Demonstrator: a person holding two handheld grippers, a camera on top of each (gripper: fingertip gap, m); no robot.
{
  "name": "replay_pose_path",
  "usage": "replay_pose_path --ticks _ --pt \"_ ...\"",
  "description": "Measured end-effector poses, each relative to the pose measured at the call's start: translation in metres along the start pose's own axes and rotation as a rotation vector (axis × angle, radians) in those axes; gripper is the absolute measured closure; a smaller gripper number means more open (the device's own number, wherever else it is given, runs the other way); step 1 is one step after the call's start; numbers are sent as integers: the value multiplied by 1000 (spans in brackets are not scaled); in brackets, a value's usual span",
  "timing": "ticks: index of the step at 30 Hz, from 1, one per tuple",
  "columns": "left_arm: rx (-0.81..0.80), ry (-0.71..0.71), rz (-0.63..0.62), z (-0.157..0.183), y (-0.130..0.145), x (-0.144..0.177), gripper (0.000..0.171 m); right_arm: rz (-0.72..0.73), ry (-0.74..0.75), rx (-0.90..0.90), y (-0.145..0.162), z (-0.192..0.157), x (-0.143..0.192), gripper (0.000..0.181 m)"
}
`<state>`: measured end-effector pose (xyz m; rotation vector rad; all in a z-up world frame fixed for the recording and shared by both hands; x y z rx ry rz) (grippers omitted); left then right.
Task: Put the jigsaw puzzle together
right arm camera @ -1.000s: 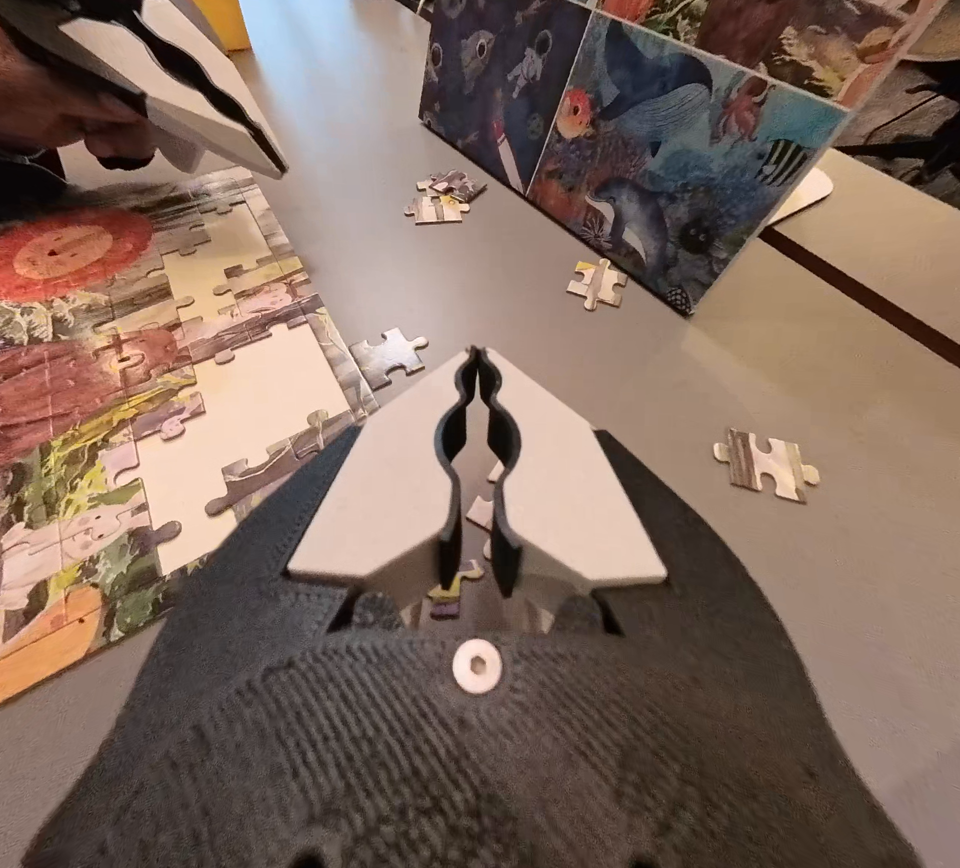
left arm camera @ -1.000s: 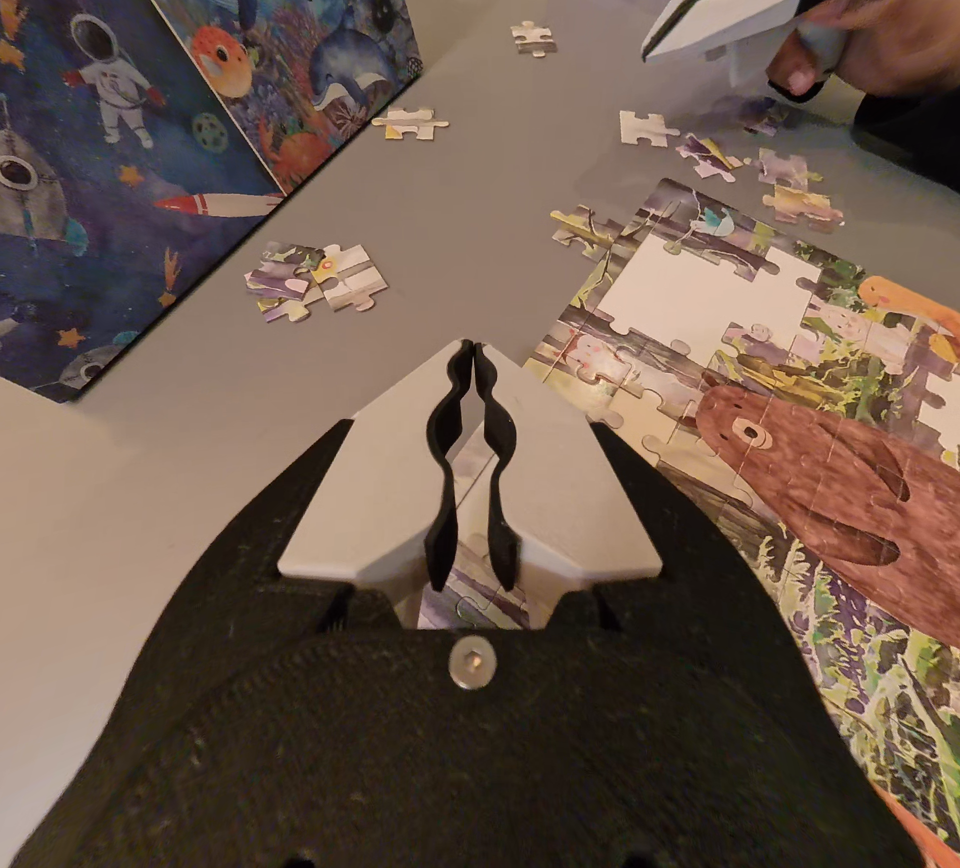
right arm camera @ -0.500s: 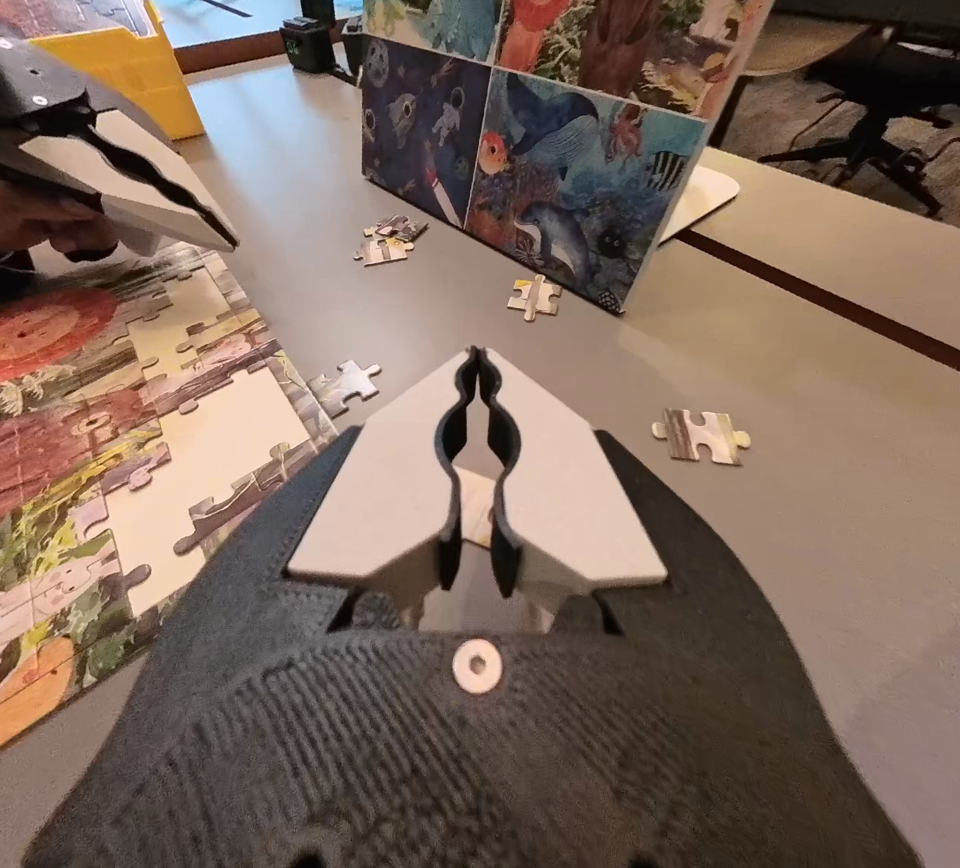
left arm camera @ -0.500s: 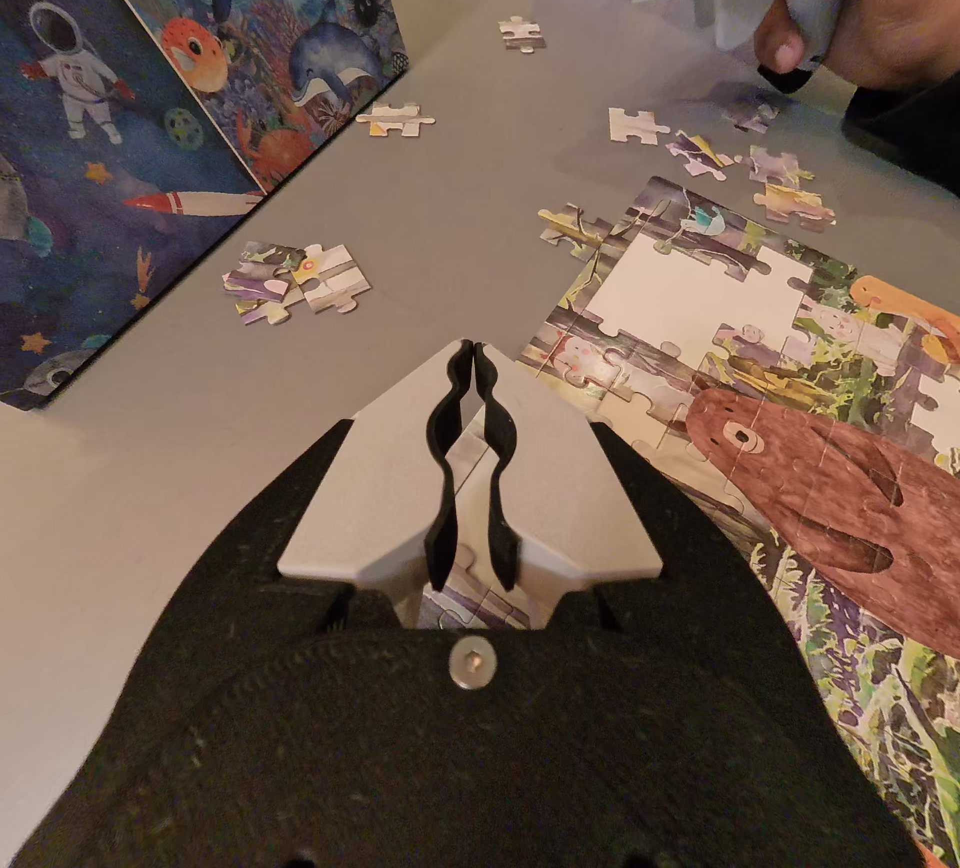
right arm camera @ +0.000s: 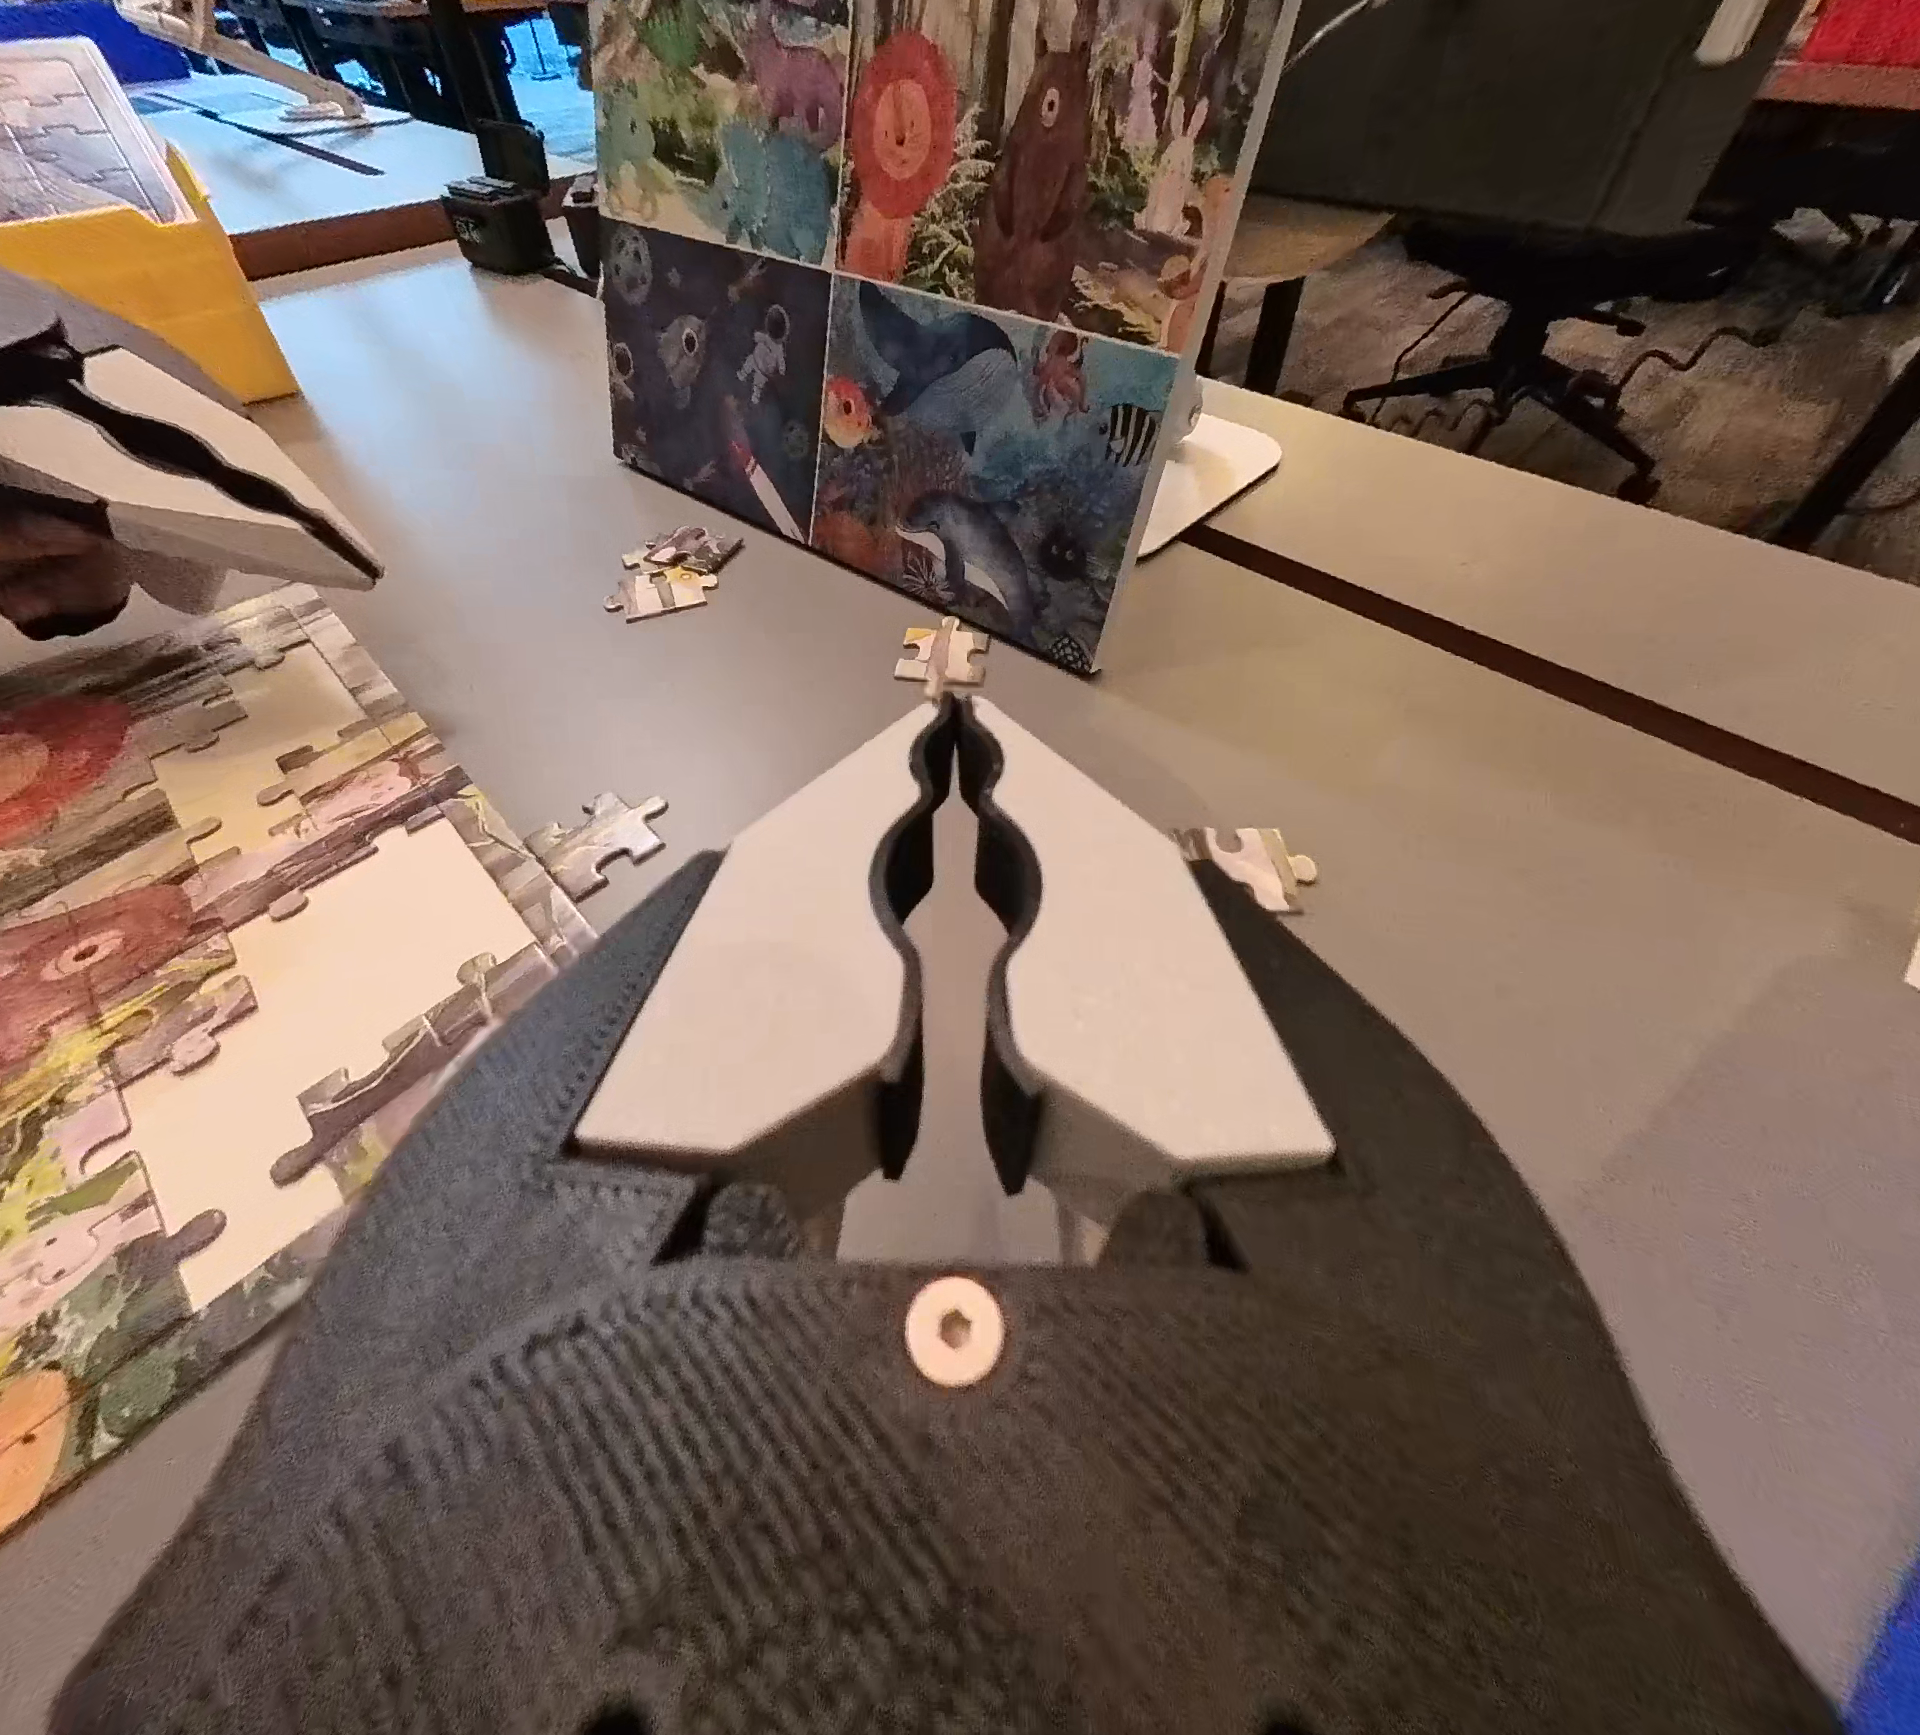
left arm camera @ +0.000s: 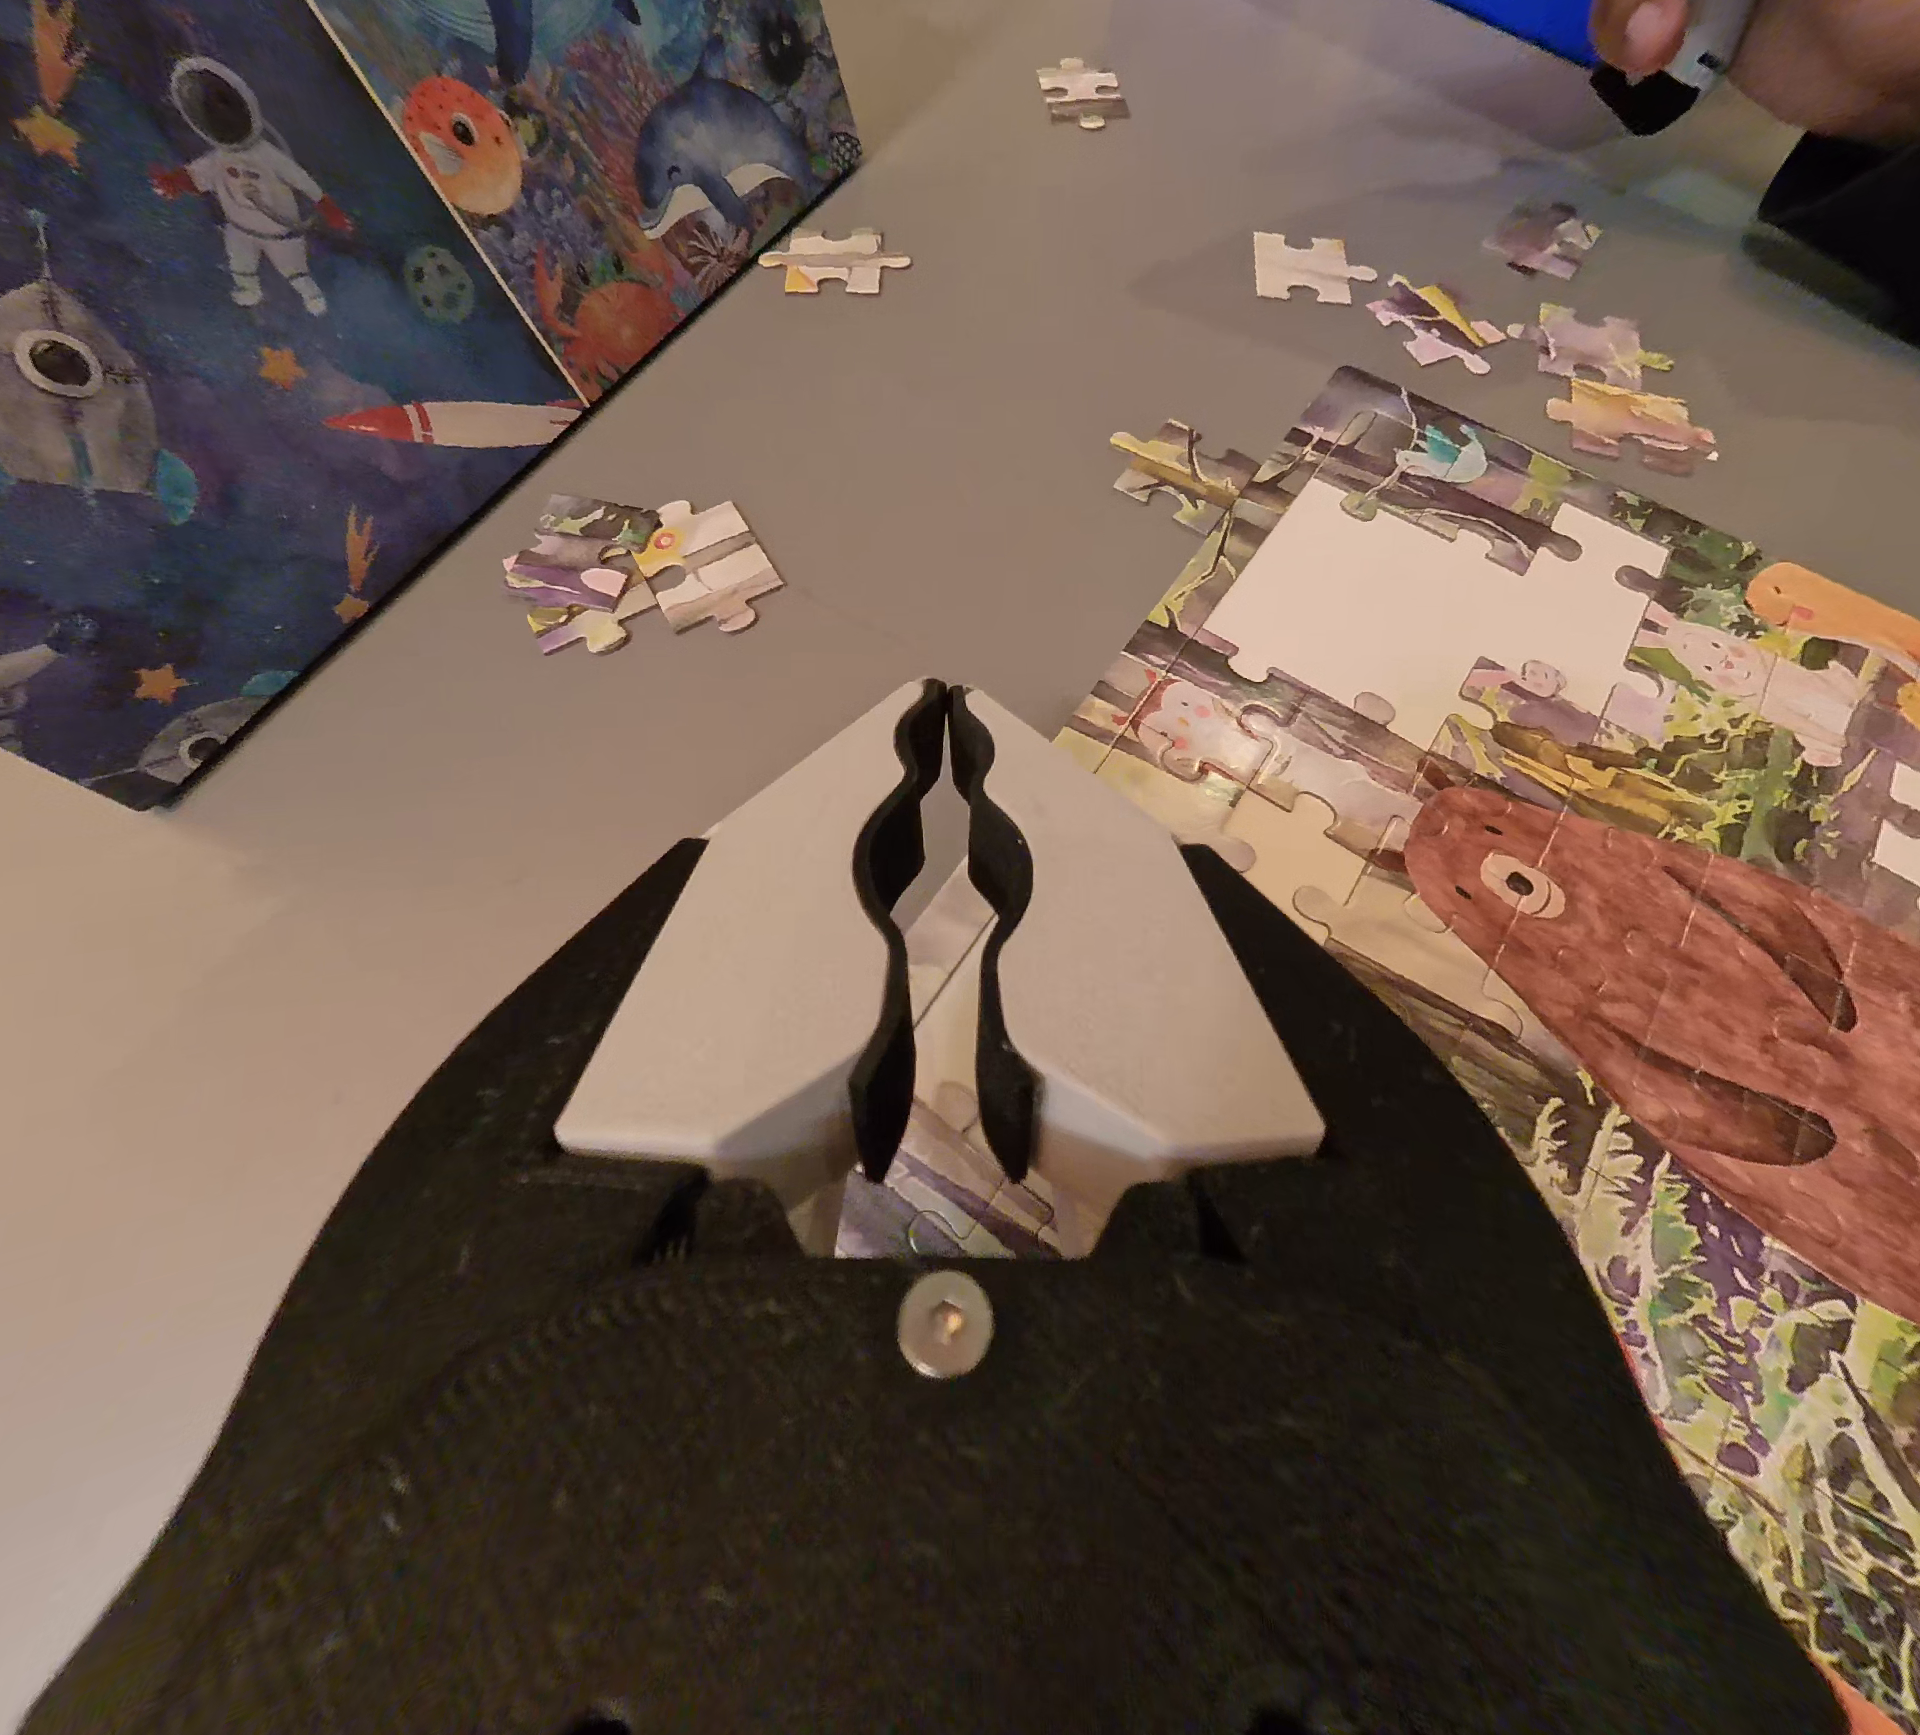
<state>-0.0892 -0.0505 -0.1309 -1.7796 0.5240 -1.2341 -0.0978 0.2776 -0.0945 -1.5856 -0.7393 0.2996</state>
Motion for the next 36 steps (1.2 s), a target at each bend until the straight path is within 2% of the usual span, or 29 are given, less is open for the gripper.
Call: replay_pose_path --ticks 3,11,24,29,31,33,36 --pt "-11 -6 -9 0 1 -1 171 11 -48 -76 0 1 0 181" --pt "-20 -20 -25 -2 3 -1 171 -43 -47 -149 8 11 0 177" --pt "-44 -20 -49 1 5 -4 171 -201 -45 -59 24 5 -8 172" --pt "-44 -21 -49 0 5 -4 171 -353 -205 89 34 -19 6 159" --pt "-42 -19 -52 0 6 -5 171 -447 -217 84 46 -21 8 152" --pt "-39 -14 -58 0 7 -7 171 -493 -240 40 55 -22 6 138" --pt "-39 -10 -65 0 9 -8 171 -536 -317 -19 59 -25 8 132"
Point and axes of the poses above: each gripper's, where its closed fingertips meet, x back along the fingers, y out of its underside, z = x × y across the jaws, the point moved 7 cm from there along x, back along the fingers, and after that the axes turned 9 degrees about -x, right-handed, at the moved point
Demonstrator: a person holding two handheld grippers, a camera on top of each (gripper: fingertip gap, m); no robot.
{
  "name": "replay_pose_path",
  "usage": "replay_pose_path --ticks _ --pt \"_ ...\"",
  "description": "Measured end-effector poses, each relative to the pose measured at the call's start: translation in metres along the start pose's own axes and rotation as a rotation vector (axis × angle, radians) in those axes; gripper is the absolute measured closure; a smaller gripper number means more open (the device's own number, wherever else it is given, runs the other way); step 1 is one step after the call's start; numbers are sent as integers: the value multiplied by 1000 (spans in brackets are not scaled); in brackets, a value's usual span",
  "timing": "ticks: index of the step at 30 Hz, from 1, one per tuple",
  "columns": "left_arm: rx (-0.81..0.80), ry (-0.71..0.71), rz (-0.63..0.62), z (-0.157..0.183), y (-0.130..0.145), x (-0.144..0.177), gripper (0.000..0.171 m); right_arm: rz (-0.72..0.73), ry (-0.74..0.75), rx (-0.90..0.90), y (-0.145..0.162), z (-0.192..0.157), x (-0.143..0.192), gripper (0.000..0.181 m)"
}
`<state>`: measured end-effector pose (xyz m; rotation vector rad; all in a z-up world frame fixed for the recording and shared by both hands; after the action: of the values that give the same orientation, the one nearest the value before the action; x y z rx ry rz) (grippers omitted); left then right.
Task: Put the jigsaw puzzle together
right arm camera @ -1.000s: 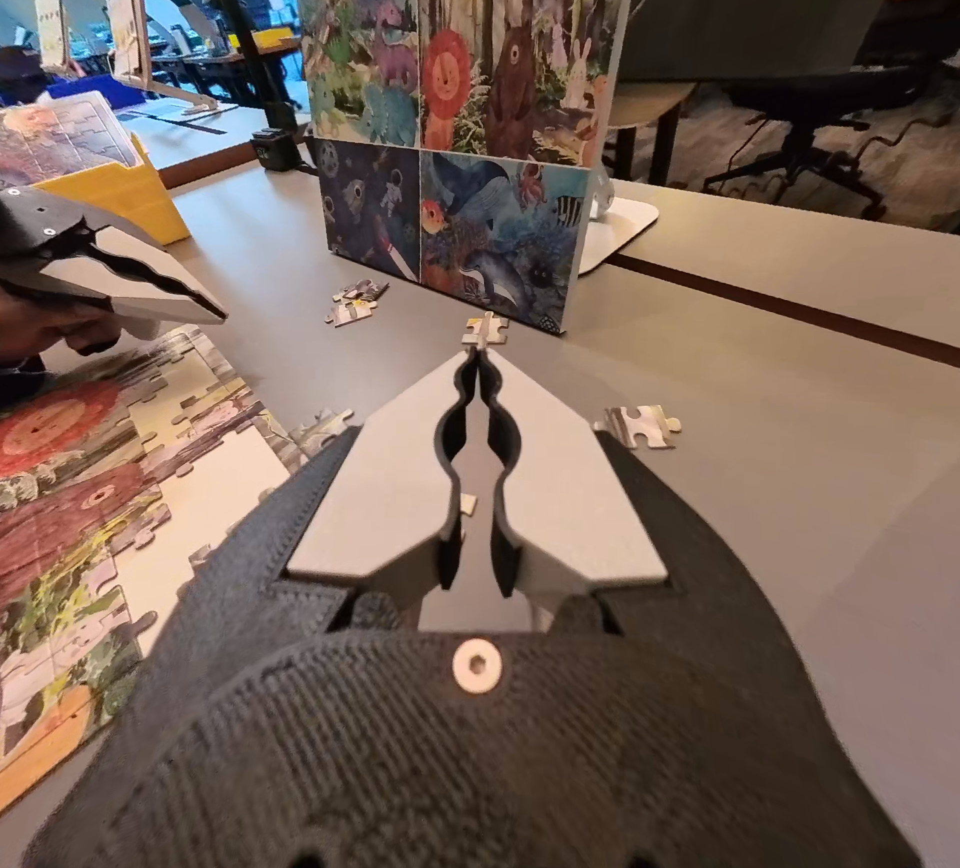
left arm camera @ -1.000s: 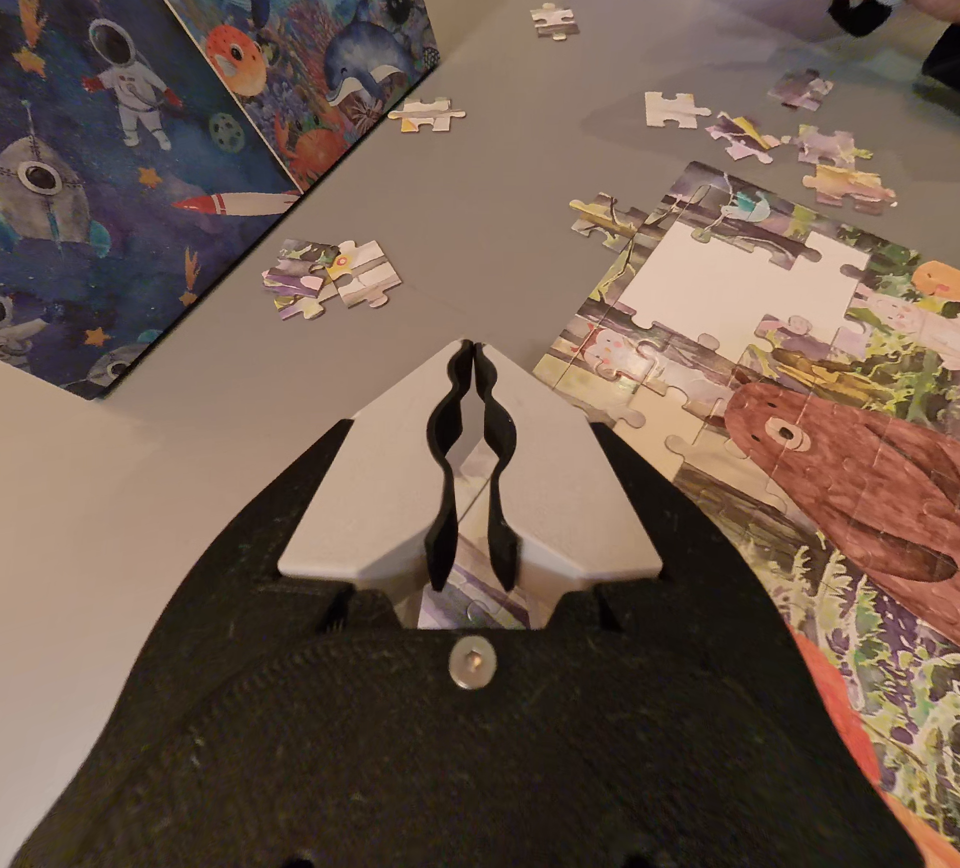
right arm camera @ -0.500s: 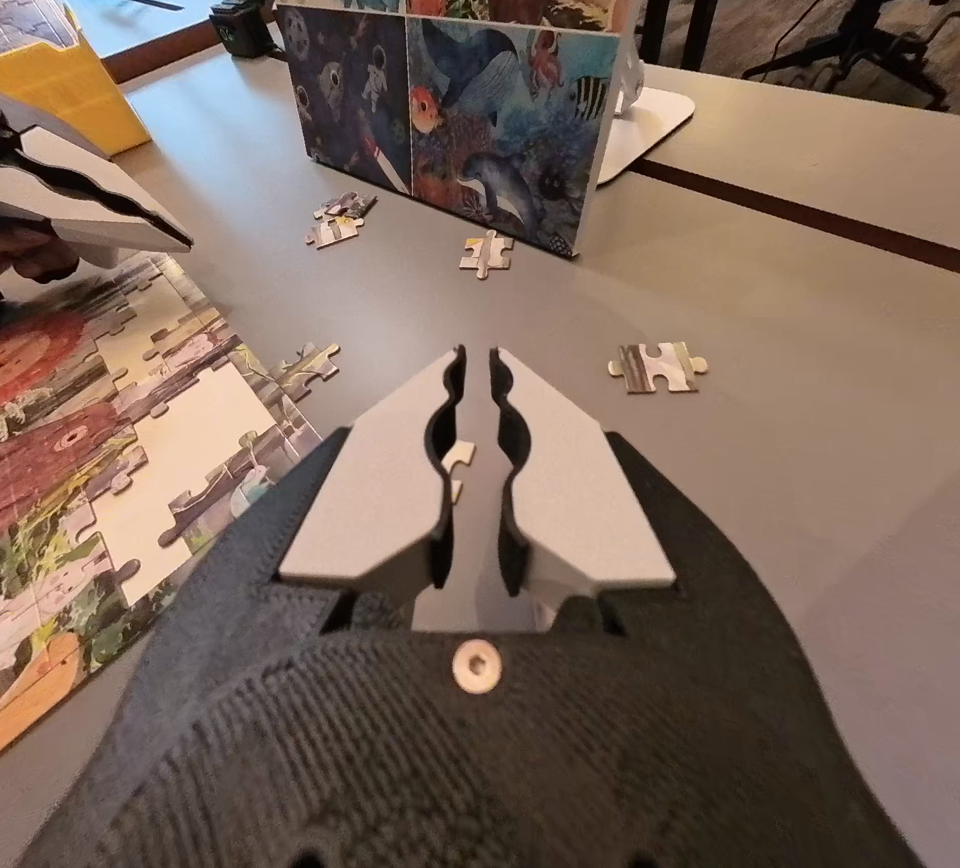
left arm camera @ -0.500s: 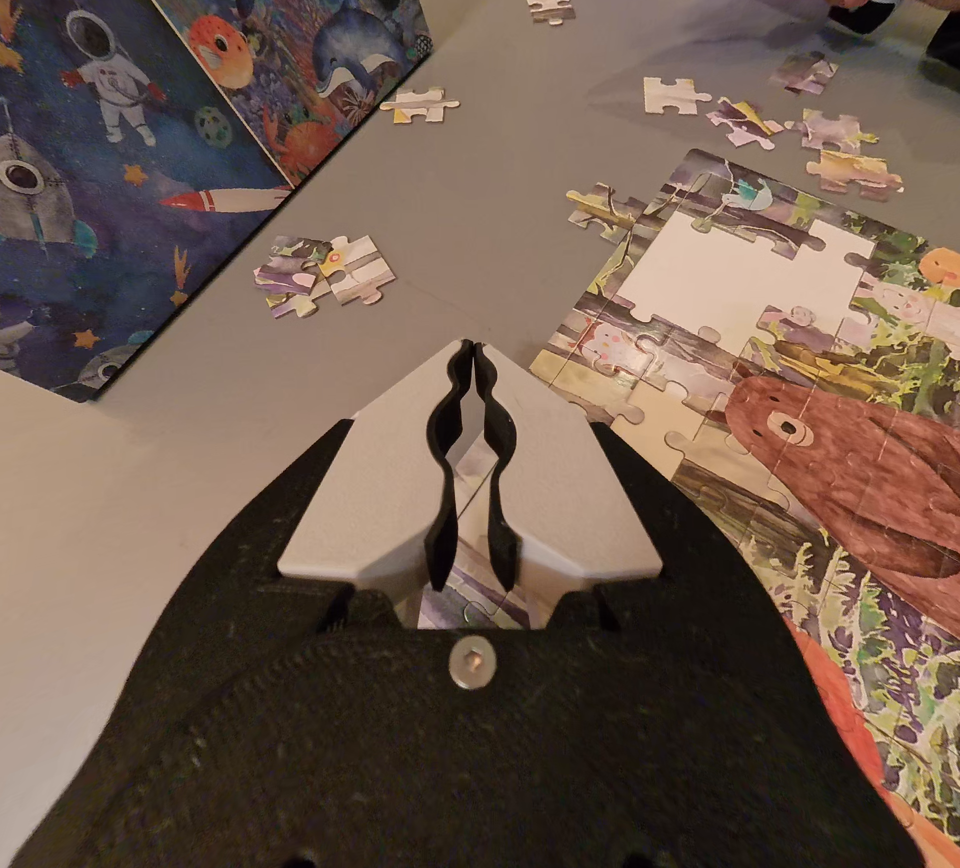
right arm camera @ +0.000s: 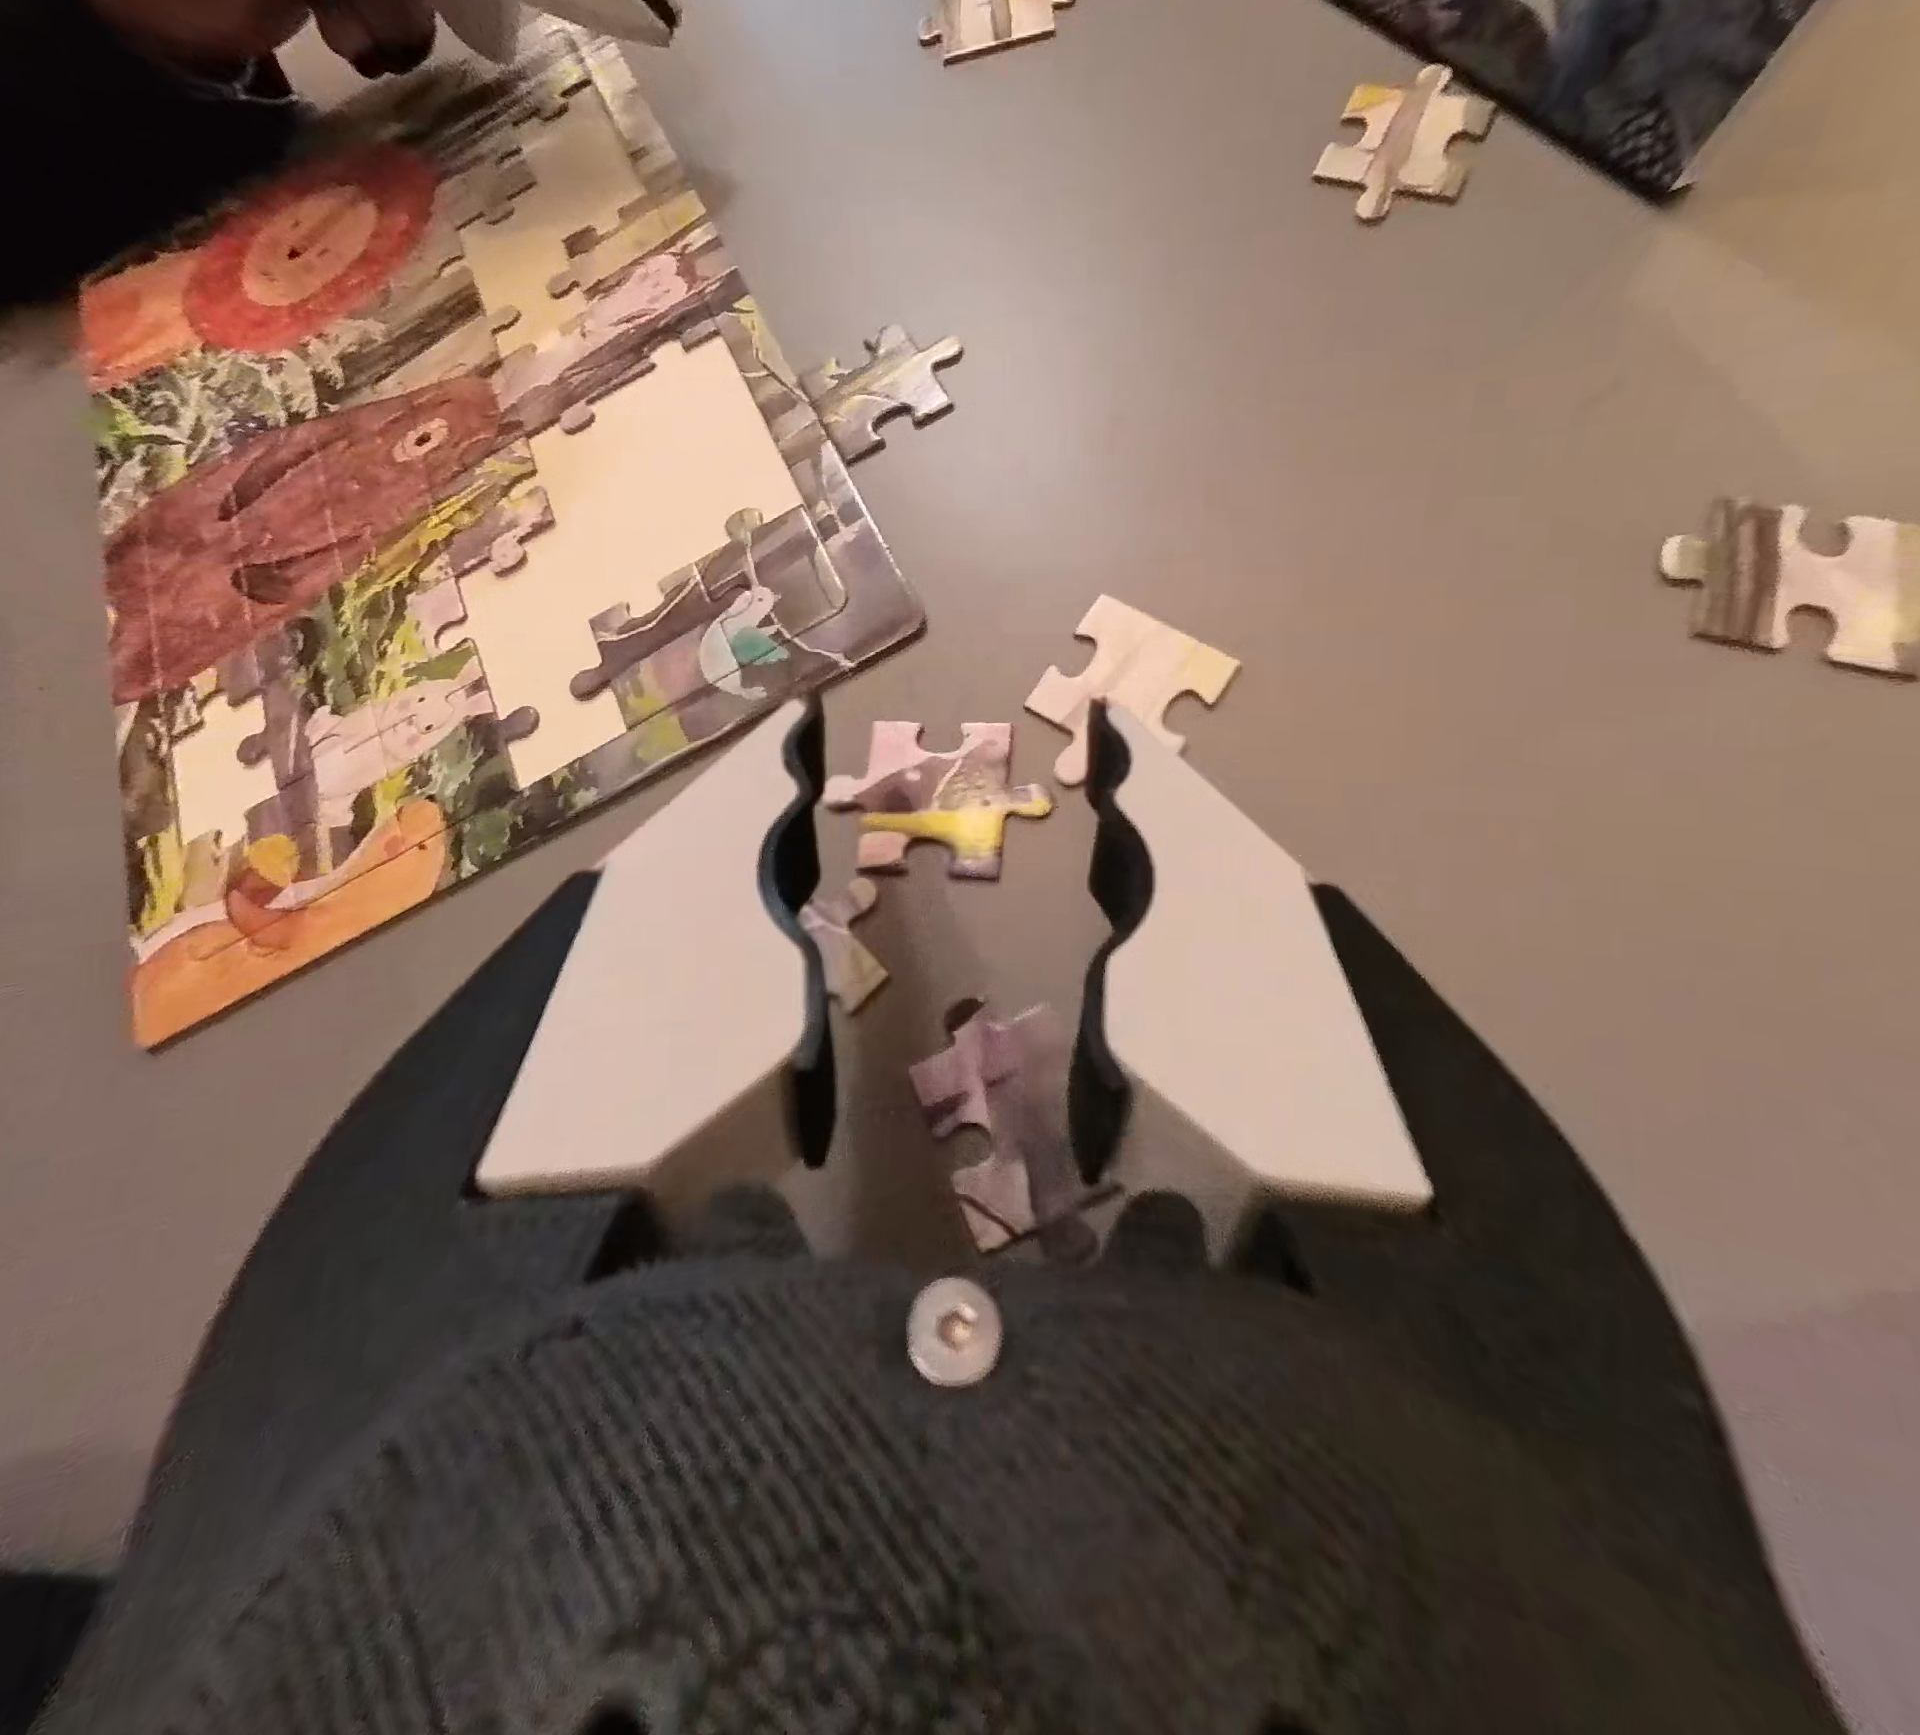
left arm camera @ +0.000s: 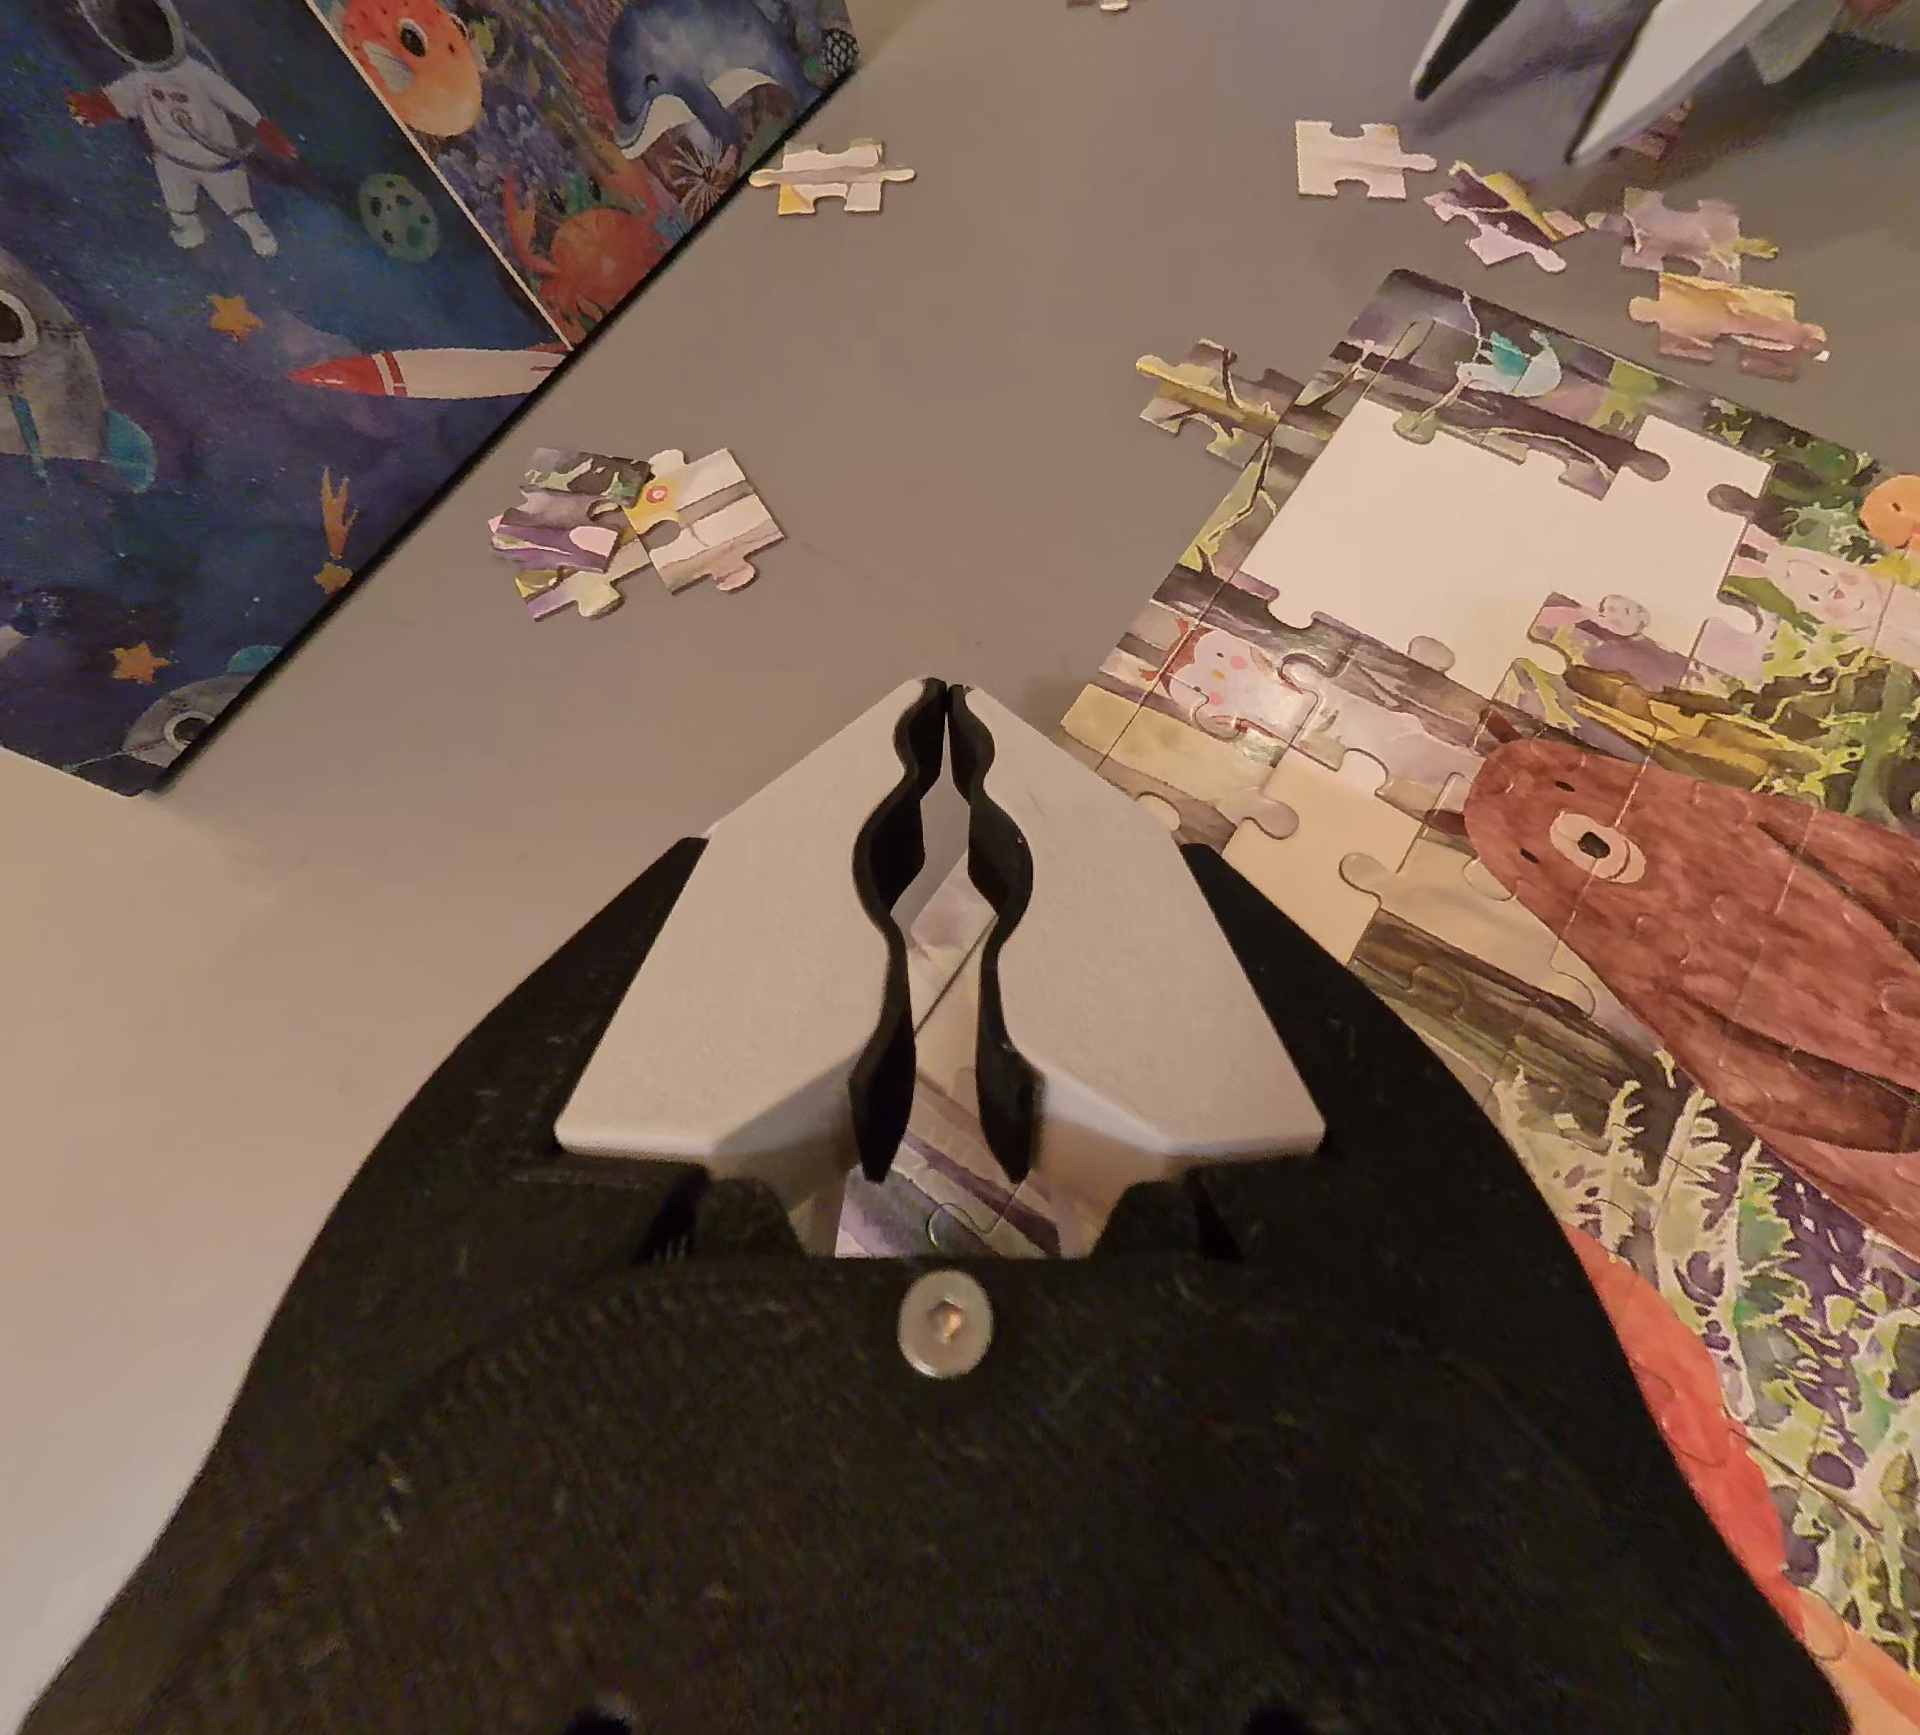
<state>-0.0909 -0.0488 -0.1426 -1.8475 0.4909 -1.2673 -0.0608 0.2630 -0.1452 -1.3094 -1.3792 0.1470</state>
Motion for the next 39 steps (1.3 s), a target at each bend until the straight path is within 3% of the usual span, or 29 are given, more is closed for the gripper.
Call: replay_pose_path --ticks 14,24,39 --pt "-18 0 -21 2 2 -3 171 -122 63 150 15 -6 -5 129" --pt "-36 1 -42 4 4 -7 171 -105 104 178 15 -3 -6 141" --pt "-50 -2 -53 6 4 -8 171 -109 80 187 13 -6 -10 143"
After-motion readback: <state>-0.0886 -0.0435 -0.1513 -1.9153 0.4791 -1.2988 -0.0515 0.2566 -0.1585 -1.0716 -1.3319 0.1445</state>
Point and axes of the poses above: each gripper's, where its closed fingertips meet, x back along the fingers, y out of its underside, z = x × y across the jaws, the point moved 7 cm from there along x, back along the fingers, and after that the axes turned 9 degrees about -x, right-handed, at the moved point
